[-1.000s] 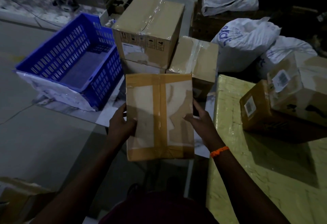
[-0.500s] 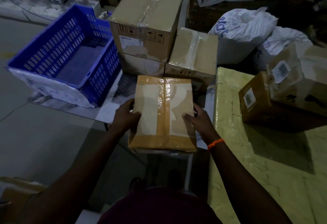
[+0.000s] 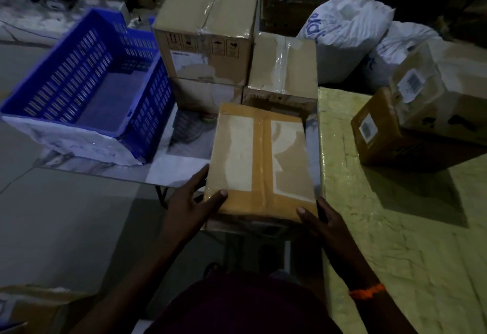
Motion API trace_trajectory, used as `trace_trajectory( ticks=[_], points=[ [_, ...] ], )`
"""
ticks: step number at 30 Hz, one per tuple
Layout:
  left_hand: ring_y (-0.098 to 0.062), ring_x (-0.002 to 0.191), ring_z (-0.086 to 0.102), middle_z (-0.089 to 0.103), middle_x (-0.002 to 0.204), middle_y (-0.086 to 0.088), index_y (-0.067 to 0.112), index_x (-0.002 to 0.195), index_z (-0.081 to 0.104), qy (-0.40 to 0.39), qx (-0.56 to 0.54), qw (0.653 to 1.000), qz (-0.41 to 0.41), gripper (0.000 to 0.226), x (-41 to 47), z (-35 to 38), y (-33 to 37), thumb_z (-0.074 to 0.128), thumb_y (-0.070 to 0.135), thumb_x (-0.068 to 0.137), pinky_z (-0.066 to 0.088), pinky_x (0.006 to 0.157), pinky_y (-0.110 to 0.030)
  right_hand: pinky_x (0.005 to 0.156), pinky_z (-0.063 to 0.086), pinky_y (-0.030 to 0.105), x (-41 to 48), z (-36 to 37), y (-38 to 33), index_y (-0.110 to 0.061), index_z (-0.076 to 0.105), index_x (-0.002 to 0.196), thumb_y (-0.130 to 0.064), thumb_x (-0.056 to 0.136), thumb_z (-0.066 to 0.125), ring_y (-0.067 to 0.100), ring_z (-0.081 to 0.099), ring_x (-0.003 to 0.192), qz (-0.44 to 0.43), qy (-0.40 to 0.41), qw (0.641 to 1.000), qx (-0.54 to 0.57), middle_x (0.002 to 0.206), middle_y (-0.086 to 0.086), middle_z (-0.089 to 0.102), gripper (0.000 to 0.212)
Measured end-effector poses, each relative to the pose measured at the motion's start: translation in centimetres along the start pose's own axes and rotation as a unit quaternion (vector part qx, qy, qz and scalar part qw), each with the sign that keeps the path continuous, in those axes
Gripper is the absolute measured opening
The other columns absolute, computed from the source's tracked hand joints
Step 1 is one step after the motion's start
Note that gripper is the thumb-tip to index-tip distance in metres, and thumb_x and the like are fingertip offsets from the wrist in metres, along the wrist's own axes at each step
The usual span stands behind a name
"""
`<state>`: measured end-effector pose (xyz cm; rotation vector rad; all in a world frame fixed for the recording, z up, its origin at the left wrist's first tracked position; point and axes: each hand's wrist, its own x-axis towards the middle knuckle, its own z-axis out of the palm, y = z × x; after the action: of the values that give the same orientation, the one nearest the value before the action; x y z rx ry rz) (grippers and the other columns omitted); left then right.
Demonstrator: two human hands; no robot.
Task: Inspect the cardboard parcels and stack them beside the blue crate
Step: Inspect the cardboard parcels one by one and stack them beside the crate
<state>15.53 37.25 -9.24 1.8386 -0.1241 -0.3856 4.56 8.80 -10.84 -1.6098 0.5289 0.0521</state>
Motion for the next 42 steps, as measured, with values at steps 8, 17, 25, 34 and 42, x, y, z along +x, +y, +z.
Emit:
trace_trajectory(
  ticks=[8,17,25,34,42],
  points=[
    [0.003,0.126,0.057,0.057,0.142,0.022,0.044,0.151,0.042,-0.036,-0.024,0.993,0.114,0.072,-0.4,1.0,6.6,0.071,0.053,0.085,0.057,0.098,-0.036,0.099,0.057,0.036,-4.5,-2.0,-4.5,-0.043,0.059,0.14,-0.03,0.088,0.068,0.013,0.065,0.123,-0.085,0.141,0.984,0.067,0.134,-0.011,0.068,0.055],
    [-0.006,0.137,0.049,0.05,0.152,0.006,0.021,0.161,0.026,-0.109,0.101,0.956,0.251,0.114,13.4,1.7,13.3,0.077,0.06,0.067,0.046,0.112,-0.034,0.081,0.059,0.018,6.3,-5.6,-11.3,-0.032,0.061,0.132,-0.037,0.093,0.069,0.006,0.069,0.112,-0.119,0.169,0.975,0.083,0.111,-0.017,0.075,0.041],
    [-0.032,0.12,0.063,0.065,0.134,-0.017,0.011,0.155,0.038,-0.006,0.291,0.913,0.286,0.11,26.9,2.1,17.9,0.093,0.045,0.066,0.05,0.092,-0.031,0.093,0.06,0.037,21.8,-9.1,-18.3,-0.033,0.059,0.14,-0.025,0.1,0.064,0.018,0.069,0.116,-0.179,0.106,0.978,0.023,0.123,-0.007,0.073,0.041],
    [-0.035,0.145,0.035,0.051,0.15,-0.016,0.008,0.155,0.038,0.015,0.361,0.907,0.218,0.106,35.3,2.6,18.4,0.092,0.037,0.069,0.031,0.113,-0.035,0.109,0.049,0.057,31.2,-9.3,-19.1,-0.032,0.063,0.138,-0.05,0.083,0.074,0.02,0.066,0.123,-0.166,0.068,0.983,0.032,0.129,-0.005,0.072,0.058],
    [-0.039,0.138,0.043,0.033,0.158,-0.018,0.008,0.148,0.048,0.001,0.41,0.884,0.226,0.101,37.1,1.0,16.6,0.092,0.043,0.064,0.042,0.11,-0.048,0.105,0.05,0.029,33.0,-7.9,-16.7,-0.053,0.042,0.146,-0.034,0.099,0.065,-0.006,0.058,0.124,-0.156,0.046,0.986,0.026,0.133,-0.033,0.06,0.055]
  ],
)
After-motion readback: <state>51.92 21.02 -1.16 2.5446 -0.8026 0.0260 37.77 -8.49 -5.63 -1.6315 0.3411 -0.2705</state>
